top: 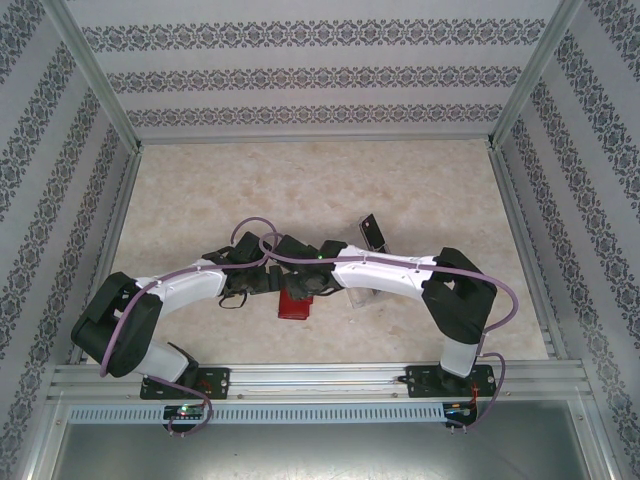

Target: Put the credit cards into the card holder

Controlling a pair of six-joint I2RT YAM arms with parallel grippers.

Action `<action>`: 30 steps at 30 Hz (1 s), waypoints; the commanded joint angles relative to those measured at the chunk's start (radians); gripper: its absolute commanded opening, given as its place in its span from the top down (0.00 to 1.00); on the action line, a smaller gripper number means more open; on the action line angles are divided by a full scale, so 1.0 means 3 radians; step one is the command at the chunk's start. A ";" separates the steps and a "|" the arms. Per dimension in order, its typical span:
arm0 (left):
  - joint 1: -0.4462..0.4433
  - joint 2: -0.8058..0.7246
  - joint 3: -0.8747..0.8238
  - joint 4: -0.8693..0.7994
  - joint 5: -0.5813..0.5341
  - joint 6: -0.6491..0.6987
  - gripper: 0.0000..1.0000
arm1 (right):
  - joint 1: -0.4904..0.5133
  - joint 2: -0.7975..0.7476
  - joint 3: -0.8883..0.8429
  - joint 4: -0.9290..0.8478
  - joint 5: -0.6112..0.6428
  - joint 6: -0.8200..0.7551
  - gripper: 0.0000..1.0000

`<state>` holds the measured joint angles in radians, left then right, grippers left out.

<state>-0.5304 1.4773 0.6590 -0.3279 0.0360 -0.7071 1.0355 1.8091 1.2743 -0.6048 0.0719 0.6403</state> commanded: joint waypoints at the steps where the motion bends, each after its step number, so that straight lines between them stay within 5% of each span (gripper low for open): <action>1: -0.0160 0.0463 -0.0310 0.0272 0.0995 -0.0141 0.01 | 0.0045 0.0037 0.0006 -0.0117 0.0103 0.0166 0.65; 17: -0.0161 0.0465 -0.0310 0.0299 0.1000 -0.0146 0.01 | 0.0127 -0.0153 -0.0214 -0.0063 0.0452 0.0840 0.64; 30: -0.0160 0.0465 -0.0304 0.0316 0.1001 -0.0155 0.01 | 0.0117 -0.0041 -0.0108 -0.0048 0.0333 0.0812 0.67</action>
<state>-0.5304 1.4796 0.6590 -0.3267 0.0345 -0.7074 1.0649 1.7802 1.2095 -0.6102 0.1684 0.8696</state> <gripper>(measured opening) 0.994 0.326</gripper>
